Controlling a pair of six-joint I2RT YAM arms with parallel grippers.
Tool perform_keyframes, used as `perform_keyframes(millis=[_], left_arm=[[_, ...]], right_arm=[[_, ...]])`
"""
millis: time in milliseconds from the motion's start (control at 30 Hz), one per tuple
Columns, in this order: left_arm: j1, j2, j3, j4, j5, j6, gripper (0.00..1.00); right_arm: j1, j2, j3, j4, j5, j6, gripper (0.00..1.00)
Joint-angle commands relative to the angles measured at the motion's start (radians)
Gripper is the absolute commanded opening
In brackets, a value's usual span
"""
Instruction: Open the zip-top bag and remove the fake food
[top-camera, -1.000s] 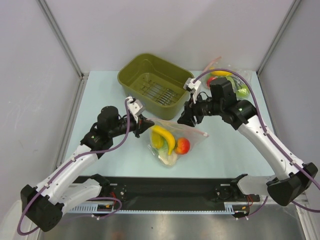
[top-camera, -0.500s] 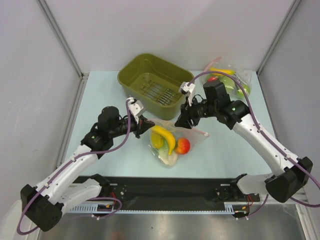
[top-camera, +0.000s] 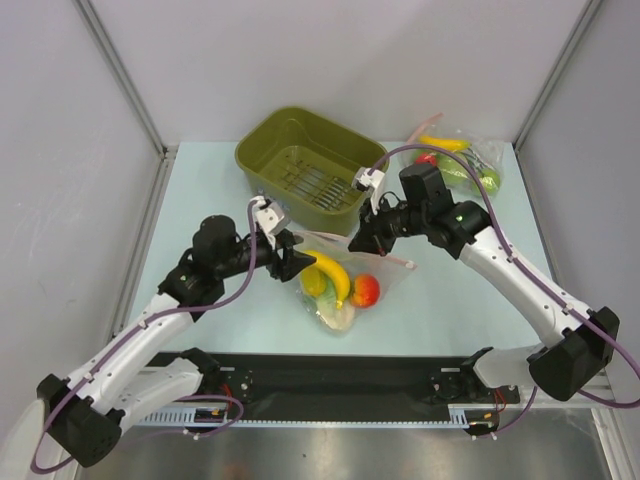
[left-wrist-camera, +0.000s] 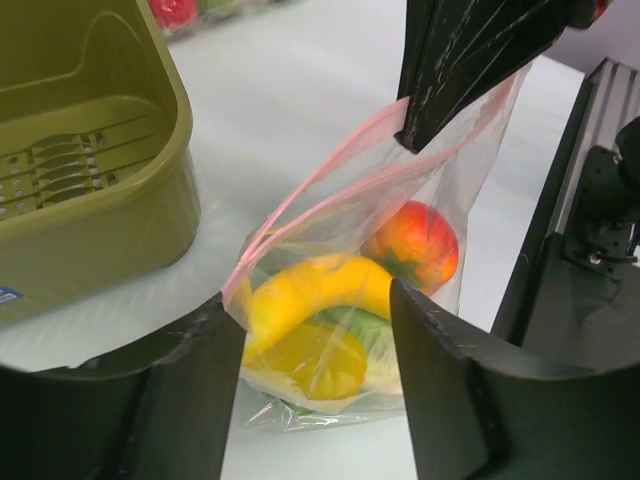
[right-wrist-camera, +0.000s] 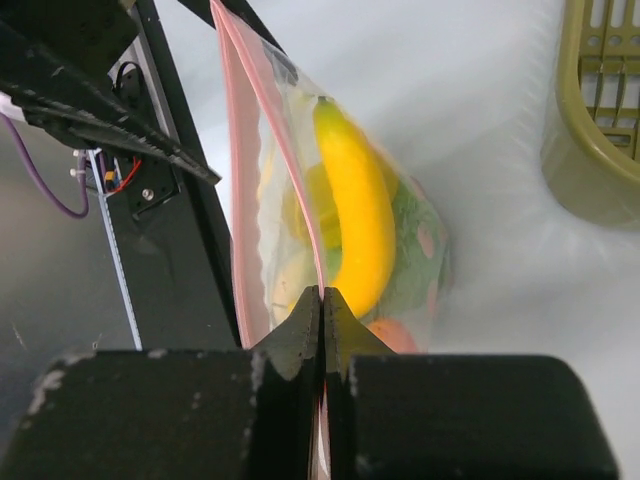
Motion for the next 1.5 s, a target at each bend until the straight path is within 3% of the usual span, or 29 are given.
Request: perform_keyframes(millis=[0, 233, 300, 433, 533, 667, 800, 967, 1200, 1467], left_arm=[[-0.01, -0.074, 0.023, 0.024, -0.041, -0.095, 0.66], [-0.029, -0.168, 0.076, -0.08, -0.267, -0.478, 0.65], [-0.03, -0.162, 0.057, -0.093, -0.263, -0.58, 0.62], [-0.05, -0.174, -0.055, 0.039, -0.227, -0.843, 0.65], [-0.084, -0.17, -0.079, 0.065, -0.258, -0.905, 0.66], [-0.142, -0.179, -0.028, 0.004, -0.325, -0.918, 0.65], [-0.229, -0.239, 0.016, -0.09, -0.59, -0.863, 0.65], [-0.314, -0.283, 0.061, -0.186, -0.767, -0.821, 0.63], [-0.351, -0.23, 0.026, -0.154, -0.686, -0.858, 0.54], [-0.351, -0.138, -0.032, -0.016, -0.62, -0.889, 0.65]], right_arm=[[0.022, -0.032, -0.002, 0.066, 0.047, 0.025, 0.0], [0.079, -0.043, -0.022, 0.091, 0.134, 0.068, 0.0], [0.103, -0.045, -0.034, 0.106, 0.157, 0.082, 0.0], [0.146, -0.051, -0.055, 0.129, 0.226, 0.098, 0.0], [0.172, -0.049, -0.061, 0.137, 0.263, 0.104, 0.0], [0.195, -0.052, -0.063, 0.138, 0.317, 0.114, 0.0], [0.2, -0.051, -0.063, 0.151, 0.364, 0.131, 0.0], [0.2, -0.038, -0.042, 0.151, 0.479, 0.18, 0.0], [0.208, -0.023, -0.008, 0.164, 0.526, 0.206, 0.0], [0.255, -0.04, -0.005, 0.152, 0.558, 0.205, 0.0]])
